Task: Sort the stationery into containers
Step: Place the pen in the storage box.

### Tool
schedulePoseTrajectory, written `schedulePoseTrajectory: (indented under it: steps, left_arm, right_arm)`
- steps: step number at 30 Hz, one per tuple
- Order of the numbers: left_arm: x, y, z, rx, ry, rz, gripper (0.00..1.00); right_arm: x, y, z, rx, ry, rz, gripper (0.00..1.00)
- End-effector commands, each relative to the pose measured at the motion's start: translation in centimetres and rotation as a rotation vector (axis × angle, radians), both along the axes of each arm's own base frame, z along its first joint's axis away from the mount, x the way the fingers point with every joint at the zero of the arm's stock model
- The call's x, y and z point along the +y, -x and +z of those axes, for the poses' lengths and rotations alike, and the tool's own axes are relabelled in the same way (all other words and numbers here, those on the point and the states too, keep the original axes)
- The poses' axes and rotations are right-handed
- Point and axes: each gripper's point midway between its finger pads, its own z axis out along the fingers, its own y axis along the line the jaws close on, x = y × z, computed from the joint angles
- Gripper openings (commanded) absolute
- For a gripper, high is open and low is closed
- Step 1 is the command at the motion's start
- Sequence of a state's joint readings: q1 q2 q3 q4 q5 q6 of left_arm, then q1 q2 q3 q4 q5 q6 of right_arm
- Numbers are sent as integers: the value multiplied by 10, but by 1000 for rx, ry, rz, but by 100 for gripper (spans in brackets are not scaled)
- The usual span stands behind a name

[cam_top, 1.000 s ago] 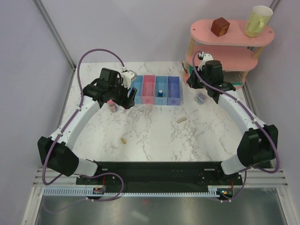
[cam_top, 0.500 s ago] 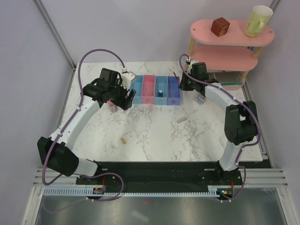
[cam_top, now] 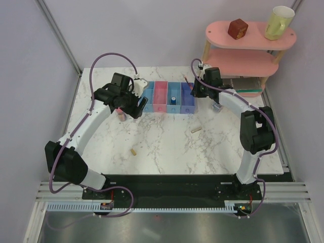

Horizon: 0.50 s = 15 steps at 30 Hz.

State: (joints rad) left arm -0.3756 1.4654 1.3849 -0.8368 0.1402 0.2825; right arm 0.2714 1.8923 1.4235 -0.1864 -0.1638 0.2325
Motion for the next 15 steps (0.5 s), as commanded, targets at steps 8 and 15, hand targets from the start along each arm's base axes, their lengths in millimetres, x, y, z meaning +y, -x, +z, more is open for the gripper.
schedulePoseTrajectory:
  steps: [8, 15]
  left_arm:
    - [-4, -5, 9, -36, 8, -33, 80]
    - [-6, -4, 4, -27, 18, -29, 80]
  right_arm:
    - [10, 19, 2, -9, -11, 18, 20]
    - [9, 21, 2, -17, -1, 18, 20]
